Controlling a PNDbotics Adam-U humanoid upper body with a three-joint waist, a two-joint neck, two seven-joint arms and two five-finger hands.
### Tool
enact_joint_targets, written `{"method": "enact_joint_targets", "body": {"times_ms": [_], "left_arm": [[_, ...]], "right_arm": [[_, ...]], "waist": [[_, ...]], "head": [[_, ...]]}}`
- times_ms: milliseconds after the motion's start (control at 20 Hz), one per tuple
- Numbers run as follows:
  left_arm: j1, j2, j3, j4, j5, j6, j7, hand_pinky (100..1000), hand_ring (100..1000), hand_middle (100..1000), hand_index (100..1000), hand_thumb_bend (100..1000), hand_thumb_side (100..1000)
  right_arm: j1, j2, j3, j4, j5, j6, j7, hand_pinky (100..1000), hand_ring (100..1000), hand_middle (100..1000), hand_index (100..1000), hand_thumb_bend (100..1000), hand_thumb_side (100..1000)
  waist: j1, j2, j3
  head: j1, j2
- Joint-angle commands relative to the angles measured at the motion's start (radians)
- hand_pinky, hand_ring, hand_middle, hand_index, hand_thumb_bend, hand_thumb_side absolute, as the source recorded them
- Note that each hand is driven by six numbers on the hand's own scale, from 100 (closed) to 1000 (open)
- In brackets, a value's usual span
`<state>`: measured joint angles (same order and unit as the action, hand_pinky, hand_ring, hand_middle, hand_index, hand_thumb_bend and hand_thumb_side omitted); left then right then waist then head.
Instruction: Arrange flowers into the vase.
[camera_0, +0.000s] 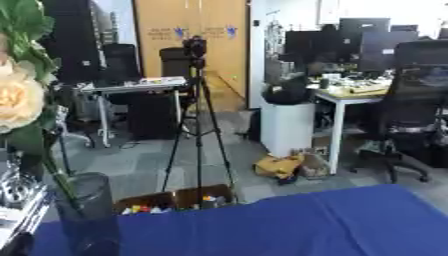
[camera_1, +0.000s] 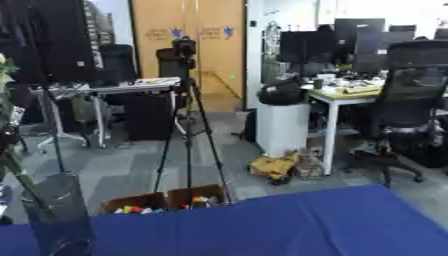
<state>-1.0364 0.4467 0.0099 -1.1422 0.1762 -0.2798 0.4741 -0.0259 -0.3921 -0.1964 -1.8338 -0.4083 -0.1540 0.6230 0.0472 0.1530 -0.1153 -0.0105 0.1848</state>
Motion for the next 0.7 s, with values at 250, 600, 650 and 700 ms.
{"method": "enact_joint_targets", "body": {"times_ms": [250,600,650,700], "left_arm": [[-0.016,0.014,0.003,-0.007,0.008,0.015,-0.017,100,100,100,100,699,357],[0.000,0.015,-0.034,0.034,-0.011,0.054,-0.052,100,100,100,100,833,329],[-0.003,0.016,-0.049,0.057,-0.026,0.071,-0.069,100,100,100,100,833,329],[-0.009,0.016,-0.052,0.071,-0.043,0.089,-0.086,100,100,100,100,833,329]], "right_arm": [[-0.008,-0.015,-0.003,-0.009,0.001,0.001,0.002,901,943,523,768,293,541],[-0.011,-0.016,-0.003,-0.007,0.002,0.002,0.004,903,943,523,768,281,542],[-0.011,-0.015,-0.003,-0.006,0.002,0.003,0.005,903,943,523,768,281,542],[-0.011,-0.015,-0.003,-0.006,0.002,0.003,0.005,903,943,523,768,281,542]], "waist": [[0.010,-0.001,0.002],[0.012,0.001,0.001],[0.012,0.001,0.002],[0.012,0.000,0.002]], "head": [[-0.001,0.007],[-0.006,0.012],[-0.008,0.014],[-0.009,0.014]]}}
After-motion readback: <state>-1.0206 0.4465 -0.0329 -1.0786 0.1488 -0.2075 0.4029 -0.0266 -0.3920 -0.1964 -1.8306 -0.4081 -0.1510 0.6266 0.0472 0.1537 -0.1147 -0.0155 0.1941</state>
